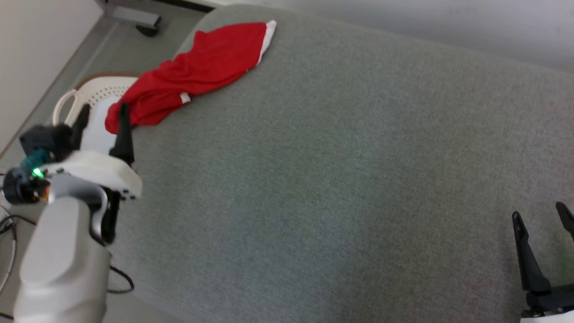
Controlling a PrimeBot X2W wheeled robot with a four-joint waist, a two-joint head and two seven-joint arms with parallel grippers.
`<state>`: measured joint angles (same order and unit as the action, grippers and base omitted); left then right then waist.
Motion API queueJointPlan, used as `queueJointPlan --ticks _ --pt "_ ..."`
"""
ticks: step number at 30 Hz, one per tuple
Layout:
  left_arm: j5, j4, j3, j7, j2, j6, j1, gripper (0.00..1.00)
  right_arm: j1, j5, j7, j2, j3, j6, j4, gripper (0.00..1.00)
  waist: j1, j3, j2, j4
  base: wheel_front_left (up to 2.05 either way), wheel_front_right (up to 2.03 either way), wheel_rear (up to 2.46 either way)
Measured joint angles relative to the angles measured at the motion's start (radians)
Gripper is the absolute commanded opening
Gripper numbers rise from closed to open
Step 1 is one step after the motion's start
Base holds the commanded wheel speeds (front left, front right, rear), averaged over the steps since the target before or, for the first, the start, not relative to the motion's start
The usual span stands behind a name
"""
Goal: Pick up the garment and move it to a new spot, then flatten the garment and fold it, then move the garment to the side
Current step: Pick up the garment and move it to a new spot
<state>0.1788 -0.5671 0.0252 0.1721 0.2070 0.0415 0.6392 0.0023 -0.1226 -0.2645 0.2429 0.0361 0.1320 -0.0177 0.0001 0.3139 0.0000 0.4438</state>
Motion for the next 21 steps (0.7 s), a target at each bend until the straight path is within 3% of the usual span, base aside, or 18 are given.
queueJointPlan --ticks 6,10,16,21 --pt "0.01 -0.23 -0.001 -0.088 0.056 0.021 0.279 1.0 -0.062 0.007 0.0 0.073 -0.04 0.0 -0.094 1.0 0.0001 0.157 0.0 -0.028 0.0 0.0 0.0" --pt "0.009 -0.356 -0.008 -0.14 0.079 0.013 0.41 1.0 -0.086 0.007 -0.001 0.105 -0.057 0.0 -0.172 1.0 0.0001 0.249 0.0 -0.063 0.0 0.0 0.0" --pt "-0.004 -0.537 -0.016 -0.223 0.128 -0.036 0.483 1.0 -0.103 0.007 0.007 0.103 -0.069 0.001 -0.266 1.0 0.0001 0.331 -0.0001 -0.144 0.0 0.0 0.0" --pt "-0.003 -0.609 -0.011 -0.226 0.152 -0.054 0.517 1.0 -0.094 0.007 0.022 0.095 -0.068 0.001 -0.313 1.0 0.0001 0.366 0.0 -0.203 0.0 0.0 0.0"
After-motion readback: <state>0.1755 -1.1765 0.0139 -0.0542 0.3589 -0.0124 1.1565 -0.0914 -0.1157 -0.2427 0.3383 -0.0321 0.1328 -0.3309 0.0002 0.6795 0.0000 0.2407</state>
